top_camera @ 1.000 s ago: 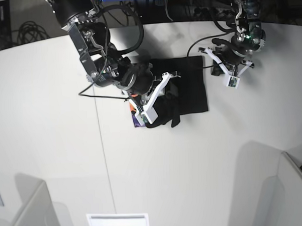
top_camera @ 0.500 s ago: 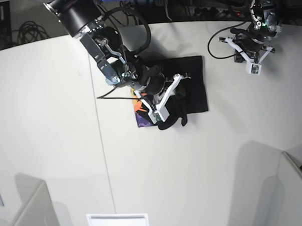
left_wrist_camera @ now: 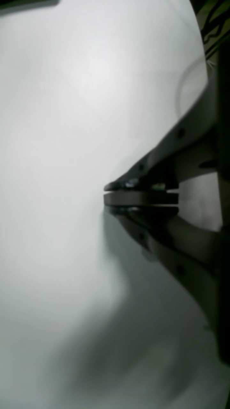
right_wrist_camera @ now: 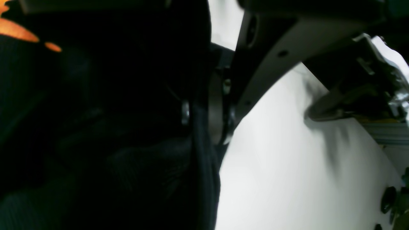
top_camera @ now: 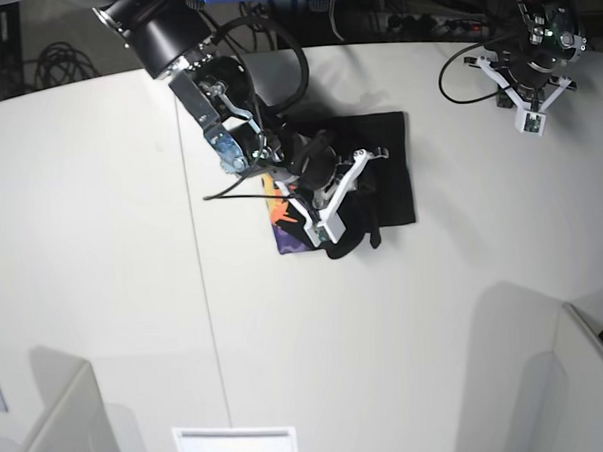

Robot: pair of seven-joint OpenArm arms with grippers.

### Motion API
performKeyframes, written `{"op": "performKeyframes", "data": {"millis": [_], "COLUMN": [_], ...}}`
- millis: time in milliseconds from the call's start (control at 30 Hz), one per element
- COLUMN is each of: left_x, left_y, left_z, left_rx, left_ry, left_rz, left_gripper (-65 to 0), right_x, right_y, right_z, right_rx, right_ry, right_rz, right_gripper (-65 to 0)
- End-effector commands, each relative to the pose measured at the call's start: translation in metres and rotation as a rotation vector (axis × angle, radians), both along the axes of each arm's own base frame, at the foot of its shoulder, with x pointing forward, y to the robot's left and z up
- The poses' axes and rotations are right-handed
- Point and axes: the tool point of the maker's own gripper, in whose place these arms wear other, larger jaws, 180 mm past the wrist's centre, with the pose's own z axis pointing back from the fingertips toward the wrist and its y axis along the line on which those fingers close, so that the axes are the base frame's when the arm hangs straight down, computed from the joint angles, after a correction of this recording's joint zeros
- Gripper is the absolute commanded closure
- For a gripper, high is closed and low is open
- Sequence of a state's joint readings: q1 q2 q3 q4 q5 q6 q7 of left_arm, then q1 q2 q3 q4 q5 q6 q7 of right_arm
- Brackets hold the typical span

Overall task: Fold the T-shirt properly
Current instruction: 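Fold the shirt end held by the right gripper toward the left gripper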

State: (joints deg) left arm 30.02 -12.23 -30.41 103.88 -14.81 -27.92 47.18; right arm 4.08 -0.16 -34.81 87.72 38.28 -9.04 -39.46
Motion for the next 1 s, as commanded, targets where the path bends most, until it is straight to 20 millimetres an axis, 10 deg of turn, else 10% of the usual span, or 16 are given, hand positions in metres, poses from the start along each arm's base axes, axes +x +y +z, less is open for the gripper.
{"op": "performKeyframes", "data": {"millis": [0, 67, 267, 967], "left_x": [0.005, 0.005, 0.006, 0.007], "left_y": [0.003, 0.004, 0.005, 0.006], "left_z": [0.008, 0.008, 0.009, 0.009], "left_rx": [0.014, 0.015, 0.021, 0.023], "left_ry": [-0.026, -0.026, -0.028, -0.03], "left_rz": [-0.01, -0.01, -0.012, -0.01], "left_gripper": [0.0, 0.0, 0.0, 0.0], "right_x": [0.009, 0.009, 0.006, -0.052], "right_y": [0.007, 0.006, 0.007, 0.076], "right_z": [0.013, 0.011, 0.011, 0.027], "right_rx": [0.027, 0.023, 0.028, -0.008], "right_ry": [-0.036, -0.033, -0.024, -0.107], "right_rz": [0.003, 0.003, 0.005, 0.345], "right_gripper": [0.0, -1.1, -31.2, -32.1]}}
